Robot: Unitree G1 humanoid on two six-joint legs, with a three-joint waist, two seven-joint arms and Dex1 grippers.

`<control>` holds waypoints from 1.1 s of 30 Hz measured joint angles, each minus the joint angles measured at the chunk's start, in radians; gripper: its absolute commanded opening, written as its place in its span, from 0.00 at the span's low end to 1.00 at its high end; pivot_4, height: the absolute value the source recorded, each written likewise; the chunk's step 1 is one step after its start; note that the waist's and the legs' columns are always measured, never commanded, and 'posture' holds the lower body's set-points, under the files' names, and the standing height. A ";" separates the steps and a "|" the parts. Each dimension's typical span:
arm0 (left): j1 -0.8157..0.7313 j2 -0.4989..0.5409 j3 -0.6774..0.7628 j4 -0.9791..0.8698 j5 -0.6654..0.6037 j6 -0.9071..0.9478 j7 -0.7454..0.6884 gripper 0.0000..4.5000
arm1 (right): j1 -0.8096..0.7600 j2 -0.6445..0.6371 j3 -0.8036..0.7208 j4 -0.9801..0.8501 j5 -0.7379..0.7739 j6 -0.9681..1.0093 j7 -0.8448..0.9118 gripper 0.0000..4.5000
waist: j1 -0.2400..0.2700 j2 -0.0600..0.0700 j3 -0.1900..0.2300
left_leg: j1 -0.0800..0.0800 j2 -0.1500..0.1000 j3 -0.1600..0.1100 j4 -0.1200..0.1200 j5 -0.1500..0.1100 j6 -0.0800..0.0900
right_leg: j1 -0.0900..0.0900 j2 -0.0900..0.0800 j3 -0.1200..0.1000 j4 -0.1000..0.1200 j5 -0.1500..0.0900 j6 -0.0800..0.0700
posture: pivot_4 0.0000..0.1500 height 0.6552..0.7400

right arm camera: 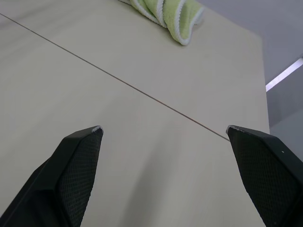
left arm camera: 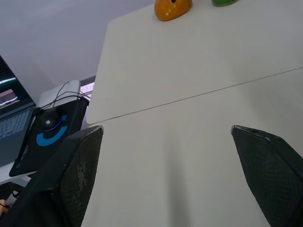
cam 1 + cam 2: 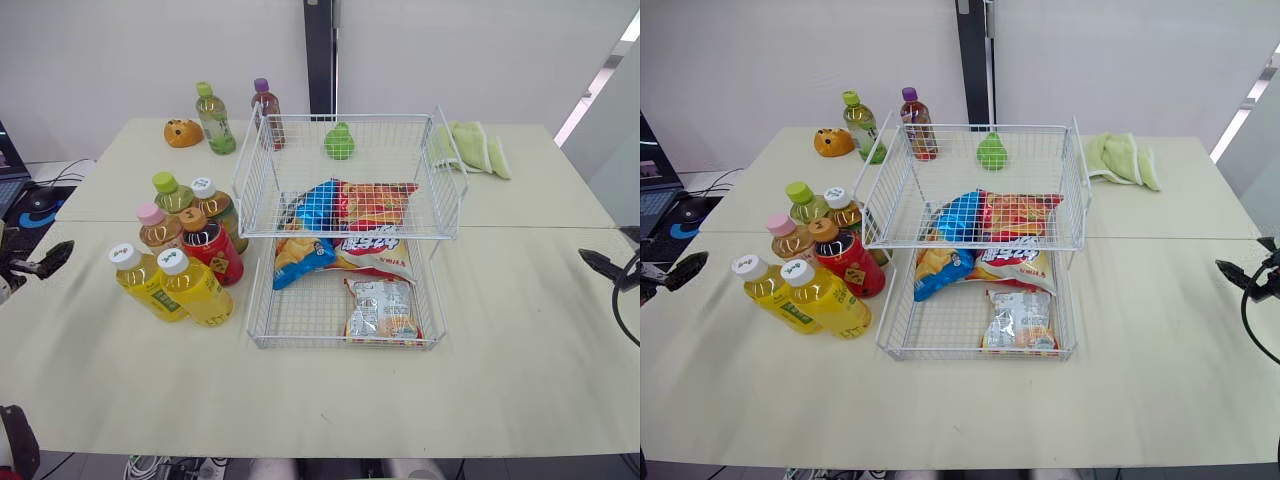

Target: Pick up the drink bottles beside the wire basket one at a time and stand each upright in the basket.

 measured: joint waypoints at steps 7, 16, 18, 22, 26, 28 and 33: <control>0.017 -0.001 0.051 0.000 -0.055 0.008 -0.002 1.00 | -0.068 0.007 -0.024 -0.022 0.044 0.015 -0.017 1.00 | -0.004 0.000 0.000 | 0.001 0.000 0.001 0.000 0.000 0.000 | 0.000 0.000 0.001 0.001 0.000 0.000 | 1.00 1.00; 0.096 -0.051 0.112 -0.033 -0.162 0.113 -0.148 1.00 | -0.210 0.020 -0.015 -0.529 0.261 0.365 0.133 1.00 | 0.001 0.001 0.000 | -0.001 0.001 -0.002 0.001 0.000 0.000 | 0.000 0.000 -0.001 0.002 0.000 0.000 | 1.00 1.00; 0.106 -0.076 0.112 -0.055 -0.172 0.111 -0.147 1.00 | -0.218 0.034 -0.008 -0.686 0.331 0.486 0.123 1.00 | 0.006 0.001 0.000 | -0.002 0.001 -0.003 0.001 0.000 0.000 | 0.000 0.000 -0.001 0.001 0.000 0.000 | 1.00 1.00; 0.110 -0.117 0.112 -0.096 -0.177 0.131 -0.154 1.00 | -0.213 0.057 0.006 -1.013 0.500 0.734 0.067 1.00 | 0.018 0.000 0.000 | -0.004 0.001 -0.005 0.003 0.000 0.001 | -0.001 0.000 -0.003 0.001 0.000 0.000 | 1.00 1.00; 0.122 -0.130 0.111 -0.133 -0.177 0.151 -0.155 1.00 | -0.222 0.076 0.013 -1.261 0.691 0.931 -0.014 1.00 | 0.025 -0.001 -0.001 | -0.004 0.000 -0.005 0.003 -0.001 0.001 | -0.001 -0.001 -0.003 0.000 0.000 0.000 | 1.00 1.00; 0.130 -0.133 0.111 -0.144 -0.177 0.160 -0.158 1.00 | -0.226 0.083 0.024 -1.368 0.783 1.011 -0.058 1.00 | 0.025 -0.001 -0.001 | -0.004 0.000 -0.006 0.003 -0.001 0.001 | -0.001 -0.001 -0.004 0.000 0.000 0.000 | 1.00 1.00; 0.149 -0.136 0.111 -0.174 -0.177 0.181 -0.163 1.00 | -0.232 0.094 0.043 -1.487 0.926 1.110 -0.129 1.00 | 0.025 -0.003 -0.002 | -0.005 0.000 -0.006 0.004 -0.001 0.002 | 0.000 -0.001 -0.004 0.000 0.000 0.000 | 1.00 1.00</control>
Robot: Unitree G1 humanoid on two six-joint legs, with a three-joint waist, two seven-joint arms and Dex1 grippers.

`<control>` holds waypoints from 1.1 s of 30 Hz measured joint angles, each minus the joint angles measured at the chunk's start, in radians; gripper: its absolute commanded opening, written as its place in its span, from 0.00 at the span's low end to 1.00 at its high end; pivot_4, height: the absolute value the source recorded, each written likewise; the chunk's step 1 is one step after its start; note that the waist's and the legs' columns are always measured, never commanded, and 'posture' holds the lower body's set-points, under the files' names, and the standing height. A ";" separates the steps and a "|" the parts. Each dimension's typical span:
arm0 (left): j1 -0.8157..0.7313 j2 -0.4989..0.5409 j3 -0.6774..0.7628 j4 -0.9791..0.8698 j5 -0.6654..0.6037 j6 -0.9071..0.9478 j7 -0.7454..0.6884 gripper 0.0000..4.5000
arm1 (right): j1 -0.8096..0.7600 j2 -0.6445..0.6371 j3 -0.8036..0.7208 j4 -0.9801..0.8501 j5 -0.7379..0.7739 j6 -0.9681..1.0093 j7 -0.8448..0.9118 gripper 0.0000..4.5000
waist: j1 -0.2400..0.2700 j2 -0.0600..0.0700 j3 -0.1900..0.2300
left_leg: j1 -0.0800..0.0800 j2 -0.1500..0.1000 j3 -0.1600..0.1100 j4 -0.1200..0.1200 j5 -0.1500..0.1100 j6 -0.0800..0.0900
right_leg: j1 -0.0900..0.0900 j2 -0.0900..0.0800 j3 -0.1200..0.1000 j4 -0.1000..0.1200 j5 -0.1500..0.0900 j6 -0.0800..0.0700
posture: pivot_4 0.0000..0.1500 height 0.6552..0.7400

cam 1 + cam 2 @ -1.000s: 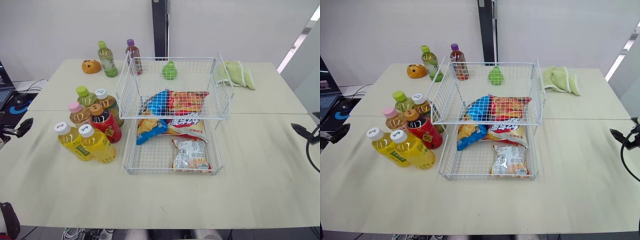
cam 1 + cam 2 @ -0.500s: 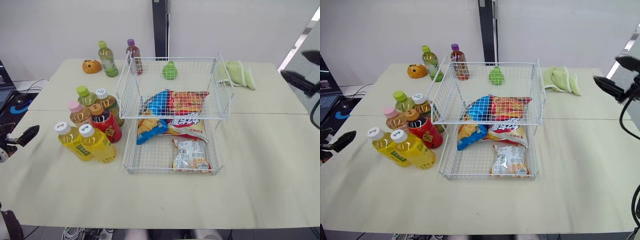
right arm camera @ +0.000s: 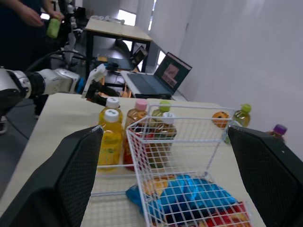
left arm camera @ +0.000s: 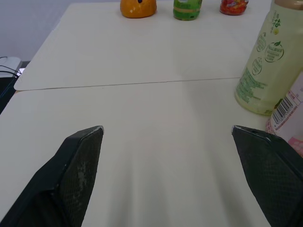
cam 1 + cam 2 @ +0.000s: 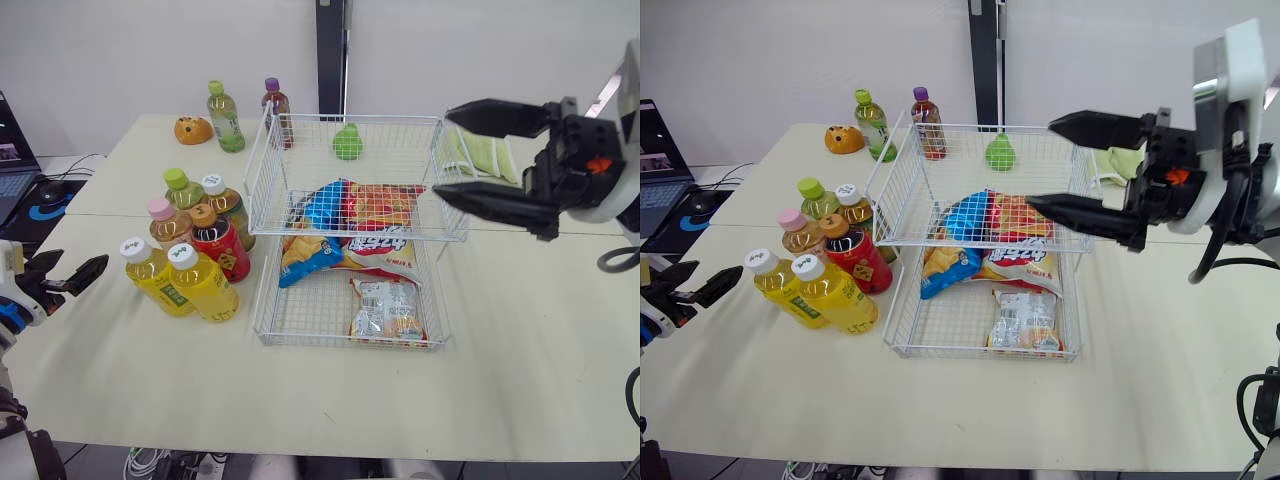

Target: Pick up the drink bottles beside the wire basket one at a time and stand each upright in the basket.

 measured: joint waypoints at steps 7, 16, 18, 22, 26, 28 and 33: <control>0.050 -0.012 0.014 -0.083 -0.017 -0.015 0.011 1.00 | -0.015 0.026 0.033 -0.010 -0.002 -0.011 -0.026 1.00 | -0.002 0.000 0.000 | 0.000 0.000 0.000 0.000 0.000 0.000 | 0.000 0.000 0.000 0.000 0.000 0.000 | 1.00 1.00; 0.263 -0.042 0.115 -0.335 -0.103 0.107 0.049 1.00 | -0.046 0.080 0.121 0.040 -0.075 -0.067 0.037 1.00 | -0.004 -0.001 0.000 | 0.000 0.000 -0.001 0.000 0.000 0.000 | 0.000 0.000 0.000 0.000 0.000 0.000 | 1.00 1.00; 0.316 -0.054 0.150 -0.403 -0.123 0.142 0.066 1.00 | -0.057 0.095 0.137 0.053 -0.091 -0.077 0.052 1.00 | -0.003 -0.001 0.000 | 0.000 0.000 -0.001 0.000 -0.001 0.001 | 0.000 0.000 0.000 0.000 0.000 0.000 | 1.00 1.00; 0.440 -0.114 0.223 -0.568 -0.175 0.198 0.098 1.00 | -0.066 0.129 0.189 0.069 -0.130 -0.107 0.108 1.00 | -0.004 -0.001 -0.001 | 0.000 0.001 -0.001 0.000 -0.002 0.003 | 0.000 0.000 -0.001 0.000 0.000 0.000 | 1.00 1.00; 0.568 -0.178 0.306 -0.720 -0.217 0.242 0.141 1.00 | -0.043 0.161 0.219 0.068 -0.140 -0.131 0.162 1.00 | -0.004 -0.003 -0.001 | 0.000 0.001 -0.002 0.000 -0.002 0.004 | 0.001 0.000 -0.002 -0.001 0.000 0.000 | 1.00 1.00; 0.625 -0.203 0.345 -0.775 -0.231 0.255 0.159 1.00 | -0.019 0.181 0.238 0.066 -0.160 -0.154 0.195 1.00 | -0.003 -0.003 -0.002 | 0.000 0.001 -0.003 0.000 -0.003 0.004 | 0.001 0.000 -0.002 -0.001 0.000 0.000 | 1.00 1.00; 0.743 -0.281 0.414 -0.907 -0.276 0.289 0.189 1.00 | 0.027 0.201 0.265 0.065 -0.209 -0.209 0.248 1.00 | -0.002 -0.004 -0.002 | 0.000 0.000 -0.004 0.000 -0.003 0.005 | 0.002 -0.001 -0.003 -0.001 0.000 0.000 | 1.00 1.00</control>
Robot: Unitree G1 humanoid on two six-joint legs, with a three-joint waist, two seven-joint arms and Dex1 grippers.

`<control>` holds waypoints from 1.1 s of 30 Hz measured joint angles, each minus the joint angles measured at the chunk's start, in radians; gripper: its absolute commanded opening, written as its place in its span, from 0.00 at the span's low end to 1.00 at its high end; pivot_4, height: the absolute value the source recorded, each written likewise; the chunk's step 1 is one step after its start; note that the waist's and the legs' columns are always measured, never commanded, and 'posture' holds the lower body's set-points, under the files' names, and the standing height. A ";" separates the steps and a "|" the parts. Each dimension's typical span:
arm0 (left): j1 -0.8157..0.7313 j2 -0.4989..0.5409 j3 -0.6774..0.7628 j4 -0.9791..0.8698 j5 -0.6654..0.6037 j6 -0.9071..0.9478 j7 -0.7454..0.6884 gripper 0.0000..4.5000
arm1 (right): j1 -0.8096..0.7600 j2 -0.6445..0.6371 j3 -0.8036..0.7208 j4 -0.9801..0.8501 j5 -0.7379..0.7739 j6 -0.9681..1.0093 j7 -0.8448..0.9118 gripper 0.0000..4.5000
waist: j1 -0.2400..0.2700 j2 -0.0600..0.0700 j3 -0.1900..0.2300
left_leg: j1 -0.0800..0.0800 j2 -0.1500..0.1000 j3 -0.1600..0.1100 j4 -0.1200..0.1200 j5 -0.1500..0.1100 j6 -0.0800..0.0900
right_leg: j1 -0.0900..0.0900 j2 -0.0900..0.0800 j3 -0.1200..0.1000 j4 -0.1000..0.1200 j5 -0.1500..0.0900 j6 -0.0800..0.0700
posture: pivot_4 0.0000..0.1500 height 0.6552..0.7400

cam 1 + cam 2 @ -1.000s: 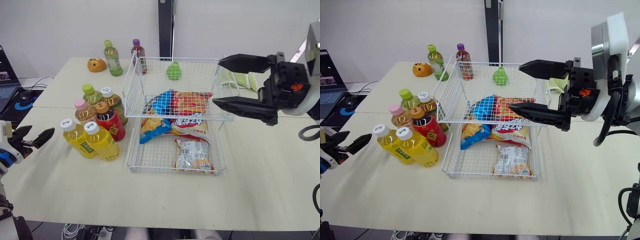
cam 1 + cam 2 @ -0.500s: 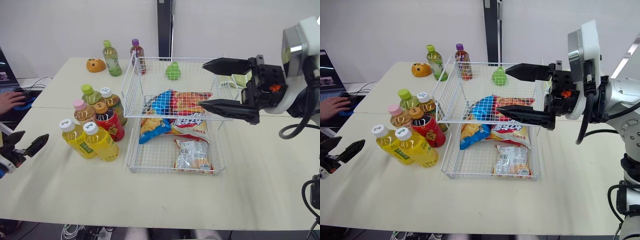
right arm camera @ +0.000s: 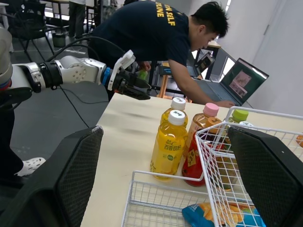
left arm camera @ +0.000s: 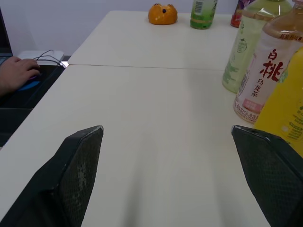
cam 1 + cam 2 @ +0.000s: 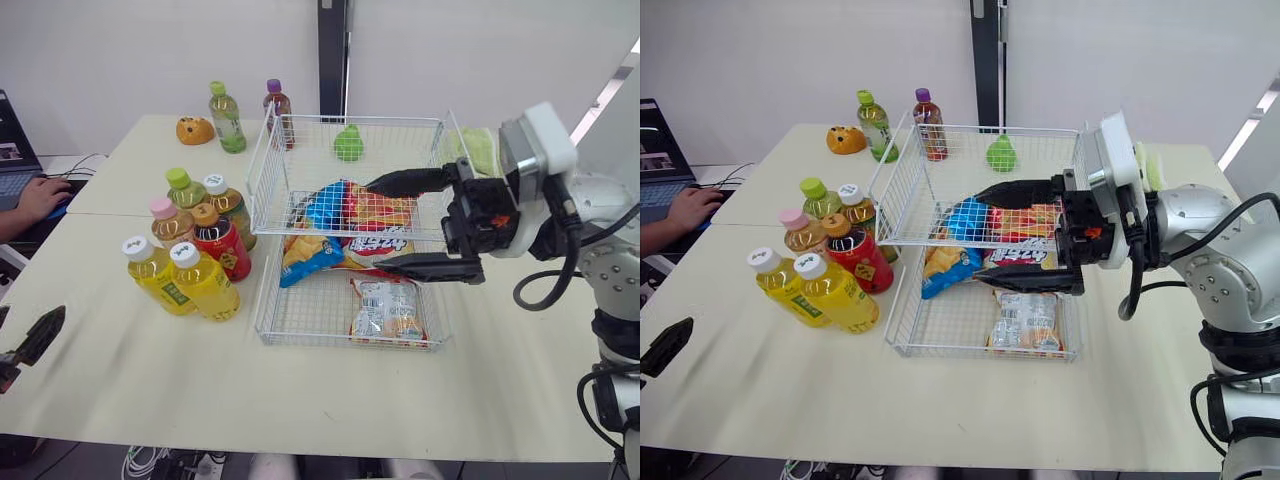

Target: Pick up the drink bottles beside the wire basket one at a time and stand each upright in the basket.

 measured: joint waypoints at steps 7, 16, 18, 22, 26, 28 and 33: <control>0.171 -0.168 0.103 -0.276 -0.116 0.040 0.085 1.00 | 0.029 0.031 0.047 0.030 -0.072 -0.077 0.094 1.00 | -0.002 -0.001 -0.001 | 0.000 0.000 -0.001 0.000 0.000 0.001 | 0.001 0.000 0.000 0.000 0.000 0.000 | 1.00 1.00; 0.356 -0.394 0.124 -0.481 -0.181 0.001 0.155 1.00 | 0.019 0.098 0.093 0.099 -0.119 -0.109 0.152 1.00 | 0.002 -0.002 -0.001 | 0.000 -0.001 -0.002 0.000 -0.001 0.002 | 0.001 0.000 0.000 -0.001 0.000 0.000 | 1.00 1.00; 0.371 -0.407 0.124 -0.511 -0.193 -0.009 0.168 1.00 | 0.019 0.105 0.102 0.104 -0.126 -0.115 0.167 1.00 | 0.003 -0.002 -0.001 | 0.000 -0.001 -0.002 0.000 -0.001 0.002 | 0.001 0.000 0.000 -0.001 0.000 0.000 | 1.00 1.00; 0.383 -0.415 0.121 -0.565 -0.223 -0.019 0.192 1.00 | 0.018 0.117 0.108 0.116 -0.127 -0.115 0.184 1.00 | 0.002 -0.002 -0.001 | 0.000 -0.001 -0.002 0.000 -0.001 0.003 | 0.001 0.001 0.000 -0.001 0.000 -0.001 | 1.00 1.00; 0.379 -0.375 0.084 -0.608 -0.252 -0.005 0.219 1.00 | 0.016 0.121 0.106 0.126 -0.134 -0.115 0.181 1.00 | 0.002 -0.002 -0.001 | 0.000 -0.001 -0.003 0.000 -0.001 0.002 | 0.001 0.001 0.000 -0.001 -0.001 -0.001 | 1.00 1.00; 0.341 -0.314 0.060 -0.619 -0.265 0.013 0.237 1.00 | 0.017 0.121 0.105 0.124 -0.137 -0.114 0.168 1.00 | 0.004 -0.002 -0.001 | 0.000 -0.001 -0.003 0.000 -0.001 0.002 | 0.001 0.001 0.000 -0.001 -0.001 -0.001 | 1.00 1.00; 0.198 -0.138 -0.026 -0.589 -0.267 0.082 0.266 1.00 | 0.025 0.111 0.088 0.086 -0.138 -0.100 0.121 1.00 | 0.003 -0.001 -0.001 | 0.000 -0.001 -0.003 0.000 -0.001 0.002 | 0.001 0.001 0.000 -0.001 -0.001 -0.001 | 1.00 1.00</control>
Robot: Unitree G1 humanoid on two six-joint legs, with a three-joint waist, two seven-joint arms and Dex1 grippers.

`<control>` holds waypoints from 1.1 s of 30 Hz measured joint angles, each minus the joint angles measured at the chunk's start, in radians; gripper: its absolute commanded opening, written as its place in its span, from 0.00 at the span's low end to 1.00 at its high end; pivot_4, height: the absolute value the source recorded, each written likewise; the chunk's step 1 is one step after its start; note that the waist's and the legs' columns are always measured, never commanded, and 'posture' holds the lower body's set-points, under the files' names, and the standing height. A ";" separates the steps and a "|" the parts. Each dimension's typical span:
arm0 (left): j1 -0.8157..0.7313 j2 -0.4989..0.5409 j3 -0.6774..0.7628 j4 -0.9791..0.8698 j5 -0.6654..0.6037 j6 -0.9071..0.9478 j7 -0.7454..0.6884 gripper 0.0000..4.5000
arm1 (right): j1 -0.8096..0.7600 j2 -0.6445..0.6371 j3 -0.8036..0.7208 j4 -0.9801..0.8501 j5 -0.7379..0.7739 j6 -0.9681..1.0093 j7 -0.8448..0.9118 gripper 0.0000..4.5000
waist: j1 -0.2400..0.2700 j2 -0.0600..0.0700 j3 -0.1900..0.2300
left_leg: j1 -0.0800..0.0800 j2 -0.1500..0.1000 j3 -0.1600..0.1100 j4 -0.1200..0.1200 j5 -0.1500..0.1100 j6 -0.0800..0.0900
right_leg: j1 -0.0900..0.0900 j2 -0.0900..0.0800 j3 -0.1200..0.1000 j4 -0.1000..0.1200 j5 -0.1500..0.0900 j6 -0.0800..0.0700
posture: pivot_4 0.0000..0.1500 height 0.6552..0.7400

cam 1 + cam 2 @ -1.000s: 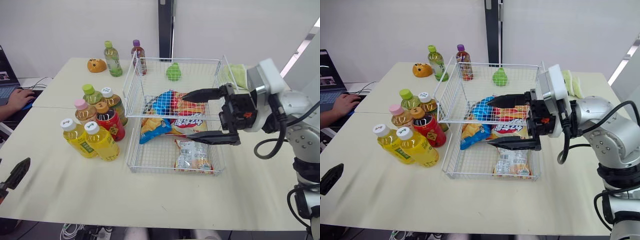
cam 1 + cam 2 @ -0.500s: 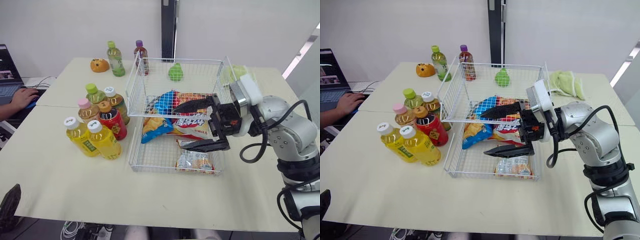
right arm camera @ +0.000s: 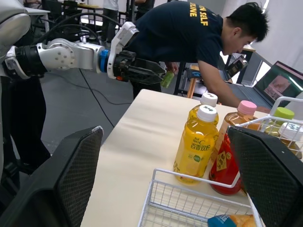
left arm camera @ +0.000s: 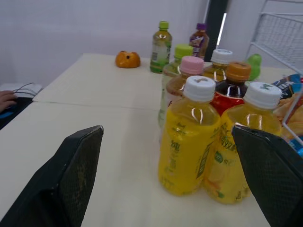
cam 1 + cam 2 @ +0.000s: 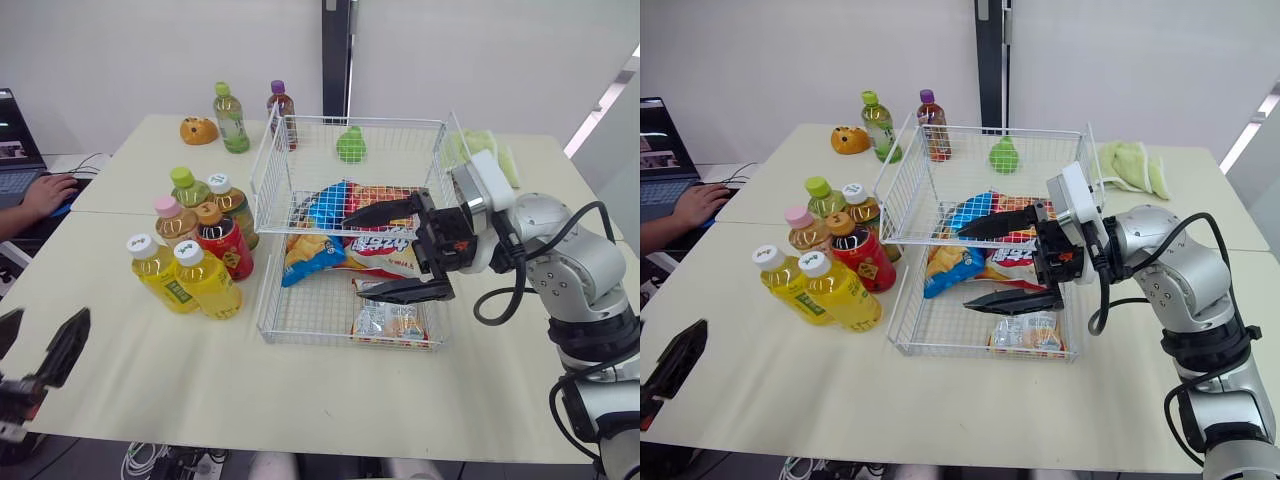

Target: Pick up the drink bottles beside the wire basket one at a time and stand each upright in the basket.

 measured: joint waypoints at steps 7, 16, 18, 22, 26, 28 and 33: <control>-0.272 0.166 -0.162 0.203 0.080 0.042 -0.029 1.00 | 0.041 -0.018 -0.029 -0.080 0.006 0.042 -0.080 1.00 | -0.003 0.001 0.000 | 0.000 0.000 0.001 -0.002 0.000 0.000 | -0.001 0.000 0.000 0.000 0.000 0.000 | 1.00 1.00; -0.486 0.192 -0.295 0.365 0.177 0.047 -0.099 1.00 | 0.073 -0.041 -0.074 -0.156 0.030 0.091 -0.171 1.00 | -0.004 0.000 0.001 | 0.000 0.000 0.002 -0.004 0.000 -0.001 | -0.001 0.000 0.000 -0.001 0.000 0.000 | 1.00 1.00; -0.494 0.192 -0.300 0.368 0.190 0.044 -0.112 0.91 | 0.073 -0.042 -0.083 -0.167 0.037 0.100 -0.180 1.00 | -0.004 0.000 0.001 | 0.000 0.000 0.002 -0.004 0.000 -0.001 | -0.001 0.000 0.000 -0.001 0.000 0.000 | 1.00 1.00; -0.504 0.192 -0.301 0.393 0.210 0.034 -0.135 0.66 | 0.078 -0.044 -0.083 -0.181 0.057 0.111 -0.198 1.00 | -0.003 0.000 0.001 | 0.000 0.000 0.002 -0.004 0.000 -0.001 | -0.001 0.000 0.000 -0.001 0.000 0.000 | 1.00 1.00; -0.505 0.192 -0.302 0.399 0.219 0.029 -0.161 0.38 | 0.079 -0.046 -0.083 -0.181 0.066 0.117 -0.209 1.00 | -0.002 0.000 0.001 | 0.000 0.000 0.002 -0.004 0.000 -0.001 | -0.001 0.000 0.000 -0.001 0.000 0.000 | 1.00 1.00; -0.506 0.192 -0.301 0.399 0.227 0.025 -0.170 0.30 | 0.078 -0.046 -0.084 -0.181 0.069 0.118 -0.216 1.00 | -0.002 0.001 0.001 | 0.000 0.000 0.002 -0.004 0.000 -0.001 | -0.001 0.000 0.000 -0.001 0.000 0.000 | 1.00 1.00; -0.501 0.192 -0.297 0.399 0.235 0.016 -0.186 0.30 | 0.073 -0.046 -0.083 -0.179 0.069 0.118 -0.217 1.00 | -0.002 0.001 0.001 | 0.000 0.000 0.002 -0.004 0.000 -0.001 | -0.001 -0.001 0.000 -0.001 0.000 0.000 | 1.00 1.00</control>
